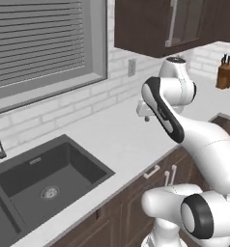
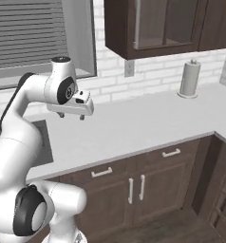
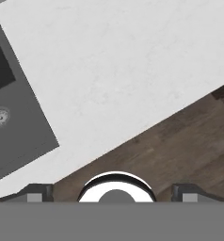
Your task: Take a straw from the drawer in front and place it inside the glass cup on the dining counter.
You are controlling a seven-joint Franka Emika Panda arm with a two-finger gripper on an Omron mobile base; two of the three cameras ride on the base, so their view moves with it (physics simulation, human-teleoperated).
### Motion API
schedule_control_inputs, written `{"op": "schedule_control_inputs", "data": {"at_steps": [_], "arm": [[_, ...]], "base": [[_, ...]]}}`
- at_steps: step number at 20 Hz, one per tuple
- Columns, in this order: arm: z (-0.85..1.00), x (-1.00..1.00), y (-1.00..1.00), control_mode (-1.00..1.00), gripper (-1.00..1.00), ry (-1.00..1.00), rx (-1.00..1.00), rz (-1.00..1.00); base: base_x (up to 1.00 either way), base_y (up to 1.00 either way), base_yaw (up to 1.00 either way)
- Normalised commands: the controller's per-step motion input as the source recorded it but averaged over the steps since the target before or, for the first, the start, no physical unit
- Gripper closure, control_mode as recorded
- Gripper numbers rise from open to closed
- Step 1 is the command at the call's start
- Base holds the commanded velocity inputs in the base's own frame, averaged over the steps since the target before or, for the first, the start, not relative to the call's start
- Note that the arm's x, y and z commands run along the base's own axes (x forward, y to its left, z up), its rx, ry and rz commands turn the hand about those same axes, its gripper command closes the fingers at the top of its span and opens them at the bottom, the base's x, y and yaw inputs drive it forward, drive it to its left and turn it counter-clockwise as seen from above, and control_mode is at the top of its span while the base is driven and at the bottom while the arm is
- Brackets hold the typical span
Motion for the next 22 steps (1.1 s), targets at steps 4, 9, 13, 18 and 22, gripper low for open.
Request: {"op": "schedule_control_inputs", "data": {"at_steps": [4,9,13,18,22], "arm": [[0.0,0.0,0.0,1.0,-1.0,0.0,0.0,0.0],[0.0,0.0,0.0,1.0,-1.0,0.0,0.0,0.0],[0.0,0.0,0.0,1.0,-1.0,0.0,0.0,0.0],[0.0,0.0,0.0,1.0,-1.0,0.0,0.0,0.0],[0.0,0.0,0.0,1.0,-1.0,0.0,0.0,0.0]], "base": [[-0.06,0.37,-0.31],[0.11,0.45,-0.43],[0.02,0.48,-0.39],[0.0,0.48,-0.29],[0.0,0.53,-0.25]]}}
